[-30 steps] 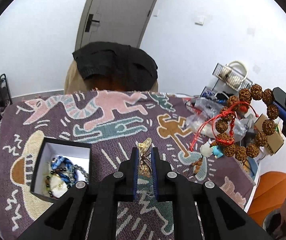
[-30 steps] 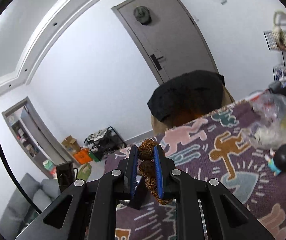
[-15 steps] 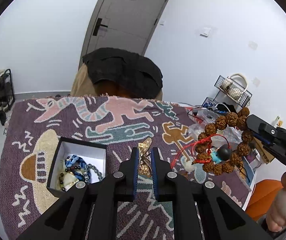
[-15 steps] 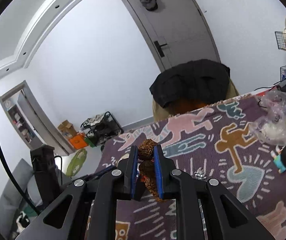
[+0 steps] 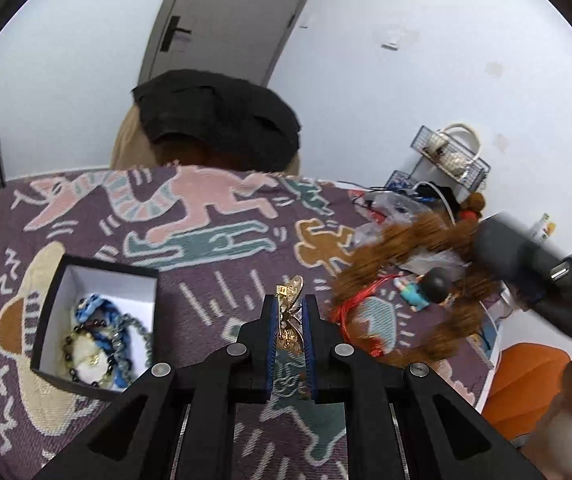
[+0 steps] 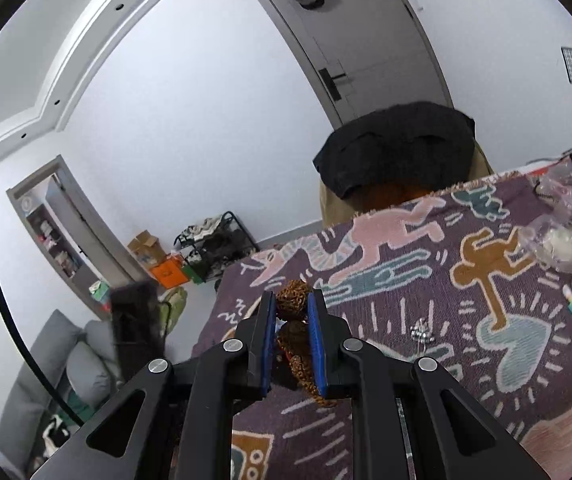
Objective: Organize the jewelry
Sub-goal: 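Lift the brown bead bracelet with the right tool while the left tool carries the brooch toward the black box, then lower the brooch and bead bracelet into the black box and open both tools, then move the left tool to the red string bracelet on the blanket, then grasp the red string bracelet with the left tool and lift it, then carry the red string bracelet to the black box and release it from the left tool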
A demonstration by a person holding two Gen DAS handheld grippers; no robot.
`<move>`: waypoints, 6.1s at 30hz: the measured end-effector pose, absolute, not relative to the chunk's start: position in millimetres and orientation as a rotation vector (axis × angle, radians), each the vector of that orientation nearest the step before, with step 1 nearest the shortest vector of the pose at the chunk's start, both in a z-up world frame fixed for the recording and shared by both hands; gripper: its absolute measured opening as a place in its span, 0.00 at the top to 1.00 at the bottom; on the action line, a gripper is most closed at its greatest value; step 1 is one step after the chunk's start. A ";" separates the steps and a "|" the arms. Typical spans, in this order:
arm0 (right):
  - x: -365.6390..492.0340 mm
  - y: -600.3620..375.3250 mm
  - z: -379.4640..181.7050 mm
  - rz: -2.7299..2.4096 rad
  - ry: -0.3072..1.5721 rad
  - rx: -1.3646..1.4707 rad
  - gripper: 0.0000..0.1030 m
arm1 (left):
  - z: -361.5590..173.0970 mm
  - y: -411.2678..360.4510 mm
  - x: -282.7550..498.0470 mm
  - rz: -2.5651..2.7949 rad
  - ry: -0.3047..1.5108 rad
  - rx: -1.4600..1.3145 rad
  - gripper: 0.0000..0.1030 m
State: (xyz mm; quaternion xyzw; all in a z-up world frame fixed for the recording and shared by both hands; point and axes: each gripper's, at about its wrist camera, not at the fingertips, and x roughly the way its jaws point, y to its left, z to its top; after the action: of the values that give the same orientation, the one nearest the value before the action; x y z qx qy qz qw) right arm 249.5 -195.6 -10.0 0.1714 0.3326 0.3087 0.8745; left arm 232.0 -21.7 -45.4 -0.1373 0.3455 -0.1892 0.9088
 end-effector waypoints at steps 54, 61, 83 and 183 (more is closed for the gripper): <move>299.2 -94.5 -76.1 0.689 0.885 0.342 0.35 | -75.2 128.4 215.7 -0.043 0.733 -0.446 0.24; 279.4 -144.7 -77.8 0.624 0.850 0.349 0.25 | -66.8 99.0 218.0 -0.078 0.707 -0.404 0.14; 257.0 -259.8 -106.0 0.461 0.863 0.366 0.27 | -73.8 -8.1 223.5 -0.270 0.764 -0.264 0.23; 261.5 -219.3 -159.0 0.424 0.943 -0.035 0.51 | -52.5 40.1 231.9 -0.253 0.751 -0.302 0.93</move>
State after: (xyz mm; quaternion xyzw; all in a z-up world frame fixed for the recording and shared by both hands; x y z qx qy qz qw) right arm 261.5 -219.3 -159.0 -0.0169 0.4508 0.2024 0.8692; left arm 231.9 40.1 -52.5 -0.1464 0.3641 -0.1230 0.9115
